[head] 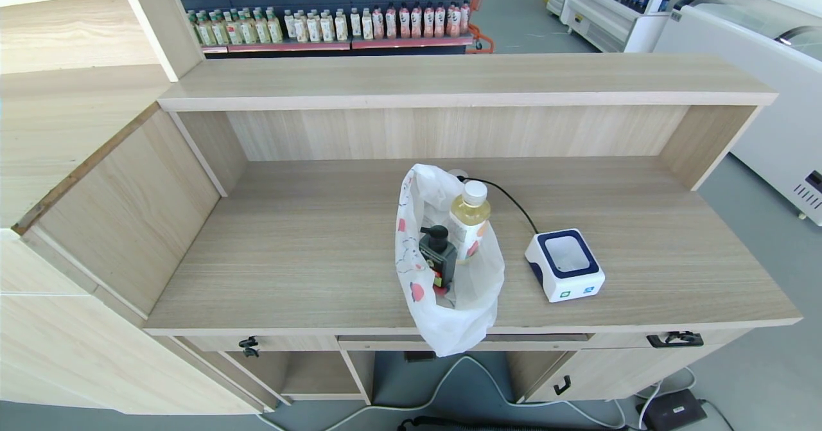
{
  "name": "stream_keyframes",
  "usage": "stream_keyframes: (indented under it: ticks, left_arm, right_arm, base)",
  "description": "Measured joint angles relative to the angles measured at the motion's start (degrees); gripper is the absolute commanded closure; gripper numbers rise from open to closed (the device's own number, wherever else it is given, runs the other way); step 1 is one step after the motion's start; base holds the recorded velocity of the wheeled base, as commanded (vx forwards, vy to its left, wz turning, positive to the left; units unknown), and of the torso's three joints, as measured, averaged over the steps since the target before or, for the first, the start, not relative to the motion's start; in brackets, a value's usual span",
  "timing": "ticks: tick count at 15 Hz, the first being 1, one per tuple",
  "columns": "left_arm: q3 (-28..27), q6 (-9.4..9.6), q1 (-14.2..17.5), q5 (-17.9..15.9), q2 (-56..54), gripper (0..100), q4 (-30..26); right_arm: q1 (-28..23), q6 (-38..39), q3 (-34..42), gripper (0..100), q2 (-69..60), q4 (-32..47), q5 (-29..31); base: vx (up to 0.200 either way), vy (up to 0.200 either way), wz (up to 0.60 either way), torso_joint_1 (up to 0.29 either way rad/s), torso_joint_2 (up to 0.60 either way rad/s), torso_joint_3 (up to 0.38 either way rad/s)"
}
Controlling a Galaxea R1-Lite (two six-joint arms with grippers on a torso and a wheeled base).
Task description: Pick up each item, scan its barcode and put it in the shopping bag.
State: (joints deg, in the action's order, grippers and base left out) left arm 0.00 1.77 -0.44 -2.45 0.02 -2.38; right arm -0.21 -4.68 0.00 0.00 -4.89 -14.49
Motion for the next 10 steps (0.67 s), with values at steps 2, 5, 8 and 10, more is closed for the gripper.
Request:
stream_keyframes:
  ticks: [2, 5, 8, 10]
  left_arm:
    - [0.0, 0.0, 0.0, 0.0, 0.0, 0, 0.0]
    - [0.0, 0.0, 0.0, 0.0, 0.0, 0, 0.0]
    - [0.0, 0.0, 0.0, 0.0, 0.0, 0, 0.02]
    - [0.0, 0.0, 0.0, 0.0, 0.0, 0, 0.0]
  right_arm:
    - [0.05, 0.2, -0.02, 0, -0.13, 0.1, -0.23]
    - [0.05, 0.72, -0.02, 0, -0.21, 0.1, -0.23]
    - [0.05, 1.9, -0.02, 0, -0.22, 0.1, -0.23]
    - [0.05, 3.35, 0.0, 0, -0.21, 0.1, -0.23]
  base:
    - [0.0, 0.0, 0.0, 0.0, 0.0, 0.0]
    - [0.0, 0.0, 0.0, 0.0, 0.0, 0.0]
    - [0.0, 0.0, 0.0, 0.0, 0.0, 0.0]
    - [0.0, 0.0, 0.0, 0.0, 0.0, 0.0]
